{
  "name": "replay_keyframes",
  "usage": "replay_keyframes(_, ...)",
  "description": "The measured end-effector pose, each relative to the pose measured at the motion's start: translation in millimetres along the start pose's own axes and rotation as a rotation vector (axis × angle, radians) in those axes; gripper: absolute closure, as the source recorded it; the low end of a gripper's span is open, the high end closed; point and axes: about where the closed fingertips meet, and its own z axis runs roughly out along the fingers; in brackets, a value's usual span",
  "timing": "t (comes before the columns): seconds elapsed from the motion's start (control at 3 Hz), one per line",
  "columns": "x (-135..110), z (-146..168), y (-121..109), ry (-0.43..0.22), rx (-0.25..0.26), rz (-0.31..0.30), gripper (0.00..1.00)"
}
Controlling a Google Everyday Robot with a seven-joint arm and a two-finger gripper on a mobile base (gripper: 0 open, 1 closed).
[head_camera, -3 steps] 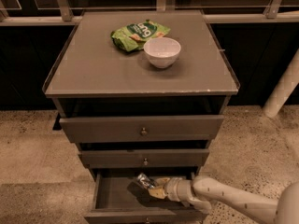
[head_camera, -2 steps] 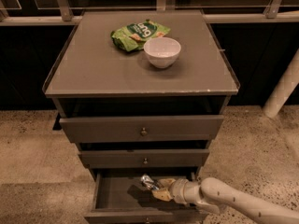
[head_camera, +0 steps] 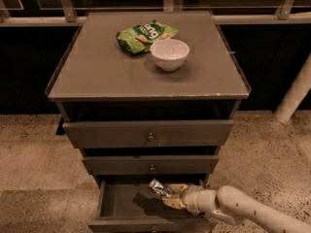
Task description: Pick redbull can from bottom drawer and place on counter
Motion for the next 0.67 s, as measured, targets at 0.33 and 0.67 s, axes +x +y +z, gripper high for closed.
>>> replay_keyframes(0.33,3,6,0,-0.009,-0.035,0.051,1.00)
replay_keyframes(0.67,-21,-8,12,-0.019,-0.064,0.080,1.00)
